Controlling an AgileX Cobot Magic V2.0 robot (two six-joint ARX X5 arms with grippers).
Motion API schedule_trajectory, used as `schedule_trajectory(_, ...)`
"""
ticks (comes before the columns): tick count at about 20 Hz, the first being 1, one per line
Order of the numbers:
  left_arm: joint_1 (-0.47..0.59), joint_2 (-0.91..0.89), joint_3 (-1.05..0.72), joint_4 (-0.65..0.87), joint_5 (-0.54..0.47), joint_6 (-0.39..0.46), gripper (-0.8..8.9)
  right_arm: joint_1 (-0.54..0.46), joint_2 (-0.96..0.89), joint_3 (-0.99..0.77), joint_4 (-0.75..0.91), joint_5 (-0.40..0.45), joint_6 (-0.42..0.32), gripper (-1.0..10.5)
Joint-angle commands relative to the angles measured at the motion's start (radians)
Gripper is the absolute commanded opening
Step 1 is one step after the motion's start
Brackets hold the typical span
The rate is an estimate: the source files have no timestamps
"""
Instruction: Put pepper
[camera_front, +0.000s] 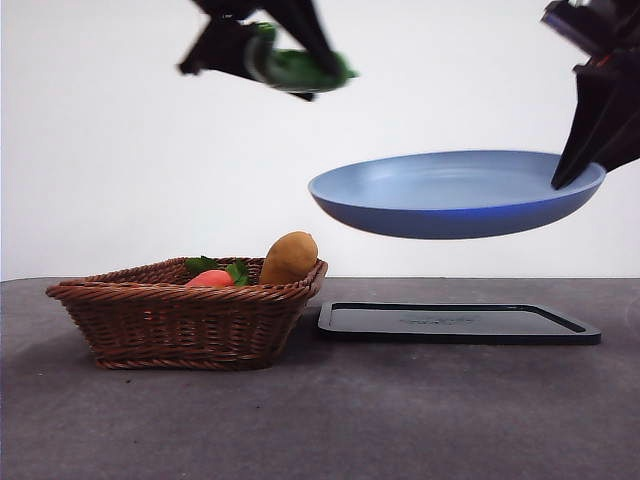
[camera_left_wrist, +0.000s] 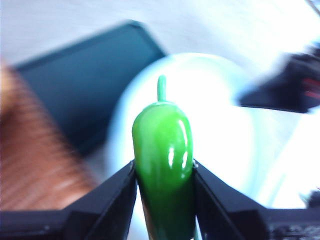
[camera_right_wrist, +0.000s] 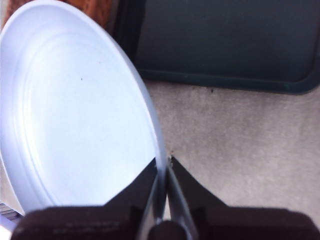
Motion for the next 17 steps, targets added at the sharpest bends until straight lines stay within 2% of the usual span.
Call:
schedule_trajectory(1, -0.085, 0.045, 0.021, 0.071, -0.038, -0.015, 1.63, 0.024, 0.029, 0.014, 0.023, -0.012, 0.042, 0.1)
schedule_trajectory(5, -0.201, 0.101, 0.021, 0.192, -0.184, -0.006, 1.63, 0.055, 0.039, 0.014, 0.026, -0.034, 0.052, 0.1)
schedule_trajectory(7, -0.225, 0.137, 0.021, 0.209, -0.230, 0.018, 1.63, 0.057, 0.039, 0.014, 0.025, -0.034, 0.057, 0.1)
schedule_trajectory(17, -0.232, 0.249, 0.021, 0.212, -0.251, 0.021, 1.88, 0.057, 0.039, 0.014, 0.019, -0.035, 0.057, 0.1)
